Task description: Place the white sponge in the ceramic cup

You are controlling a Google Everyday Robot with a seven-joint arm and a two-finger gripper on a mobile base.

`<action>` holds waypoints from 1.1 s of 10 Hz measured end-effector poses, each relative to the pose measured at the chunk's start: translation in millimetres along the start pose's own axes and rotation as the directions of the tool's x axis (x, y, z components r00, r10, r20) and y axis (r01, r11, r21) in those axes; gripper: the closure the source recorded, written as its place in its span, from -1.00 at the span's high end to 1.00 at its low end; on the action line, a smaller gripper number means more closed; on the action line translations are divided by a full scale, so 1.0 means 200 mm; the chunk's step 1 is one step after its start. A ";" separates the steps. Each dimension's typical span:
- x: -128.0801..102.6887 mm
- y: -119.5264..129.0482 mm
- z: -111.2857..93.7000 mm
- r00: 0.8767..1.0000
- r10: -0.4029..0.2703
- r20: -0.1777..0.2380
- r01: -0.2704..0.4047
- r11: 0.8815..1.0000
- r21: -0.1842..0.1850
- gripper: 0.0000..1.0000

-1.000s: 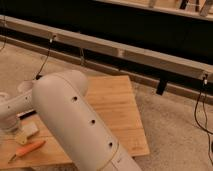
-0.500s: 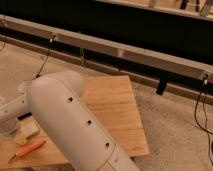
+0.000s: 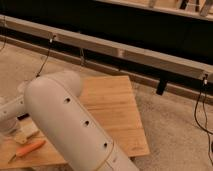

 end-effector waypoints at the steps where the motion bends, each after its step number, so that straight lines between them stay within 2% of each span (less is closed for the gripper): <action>1: 0.00 0.00 0.01 1.000 0.015 0.011 -0.015 1.000 -0.007 0.17; 3: 0.01 -0.01 0.04 0.999 0.041 0.034 -0.040 0.999 -0.033 -0.23; 4: 0.01 -0.01 0.06 0.998 0.042 0.042 -0.040 0.998 -0.048 -0.47; 5: 0.00 -0.01 0.06 0.998 0.036 0.045 -0.034 0.998 -0.056 -0.63; 6: -0.02 -0.03 0.06 0.998 0.025 0.055 -0.022 0.998 -0.059 -0.83; 7: -0.09 -0.07 0.01 0.997 0.011 0.083 -0.007 0.999 -0.047 -0.97; 9: -0.21 -0.21 -0.21 0.985 -0.001 0.172 -0.006 0.999 0.040 -1.00; 10: -0.25 -0.32 -0.44 0.974 -0.017 0.226 -0.013 0.991 0.131 -1.00; 11: -0.24 -0.38 -0.56 0.970 -0.024 0.243 -0.021 0.984 0.180 -1.00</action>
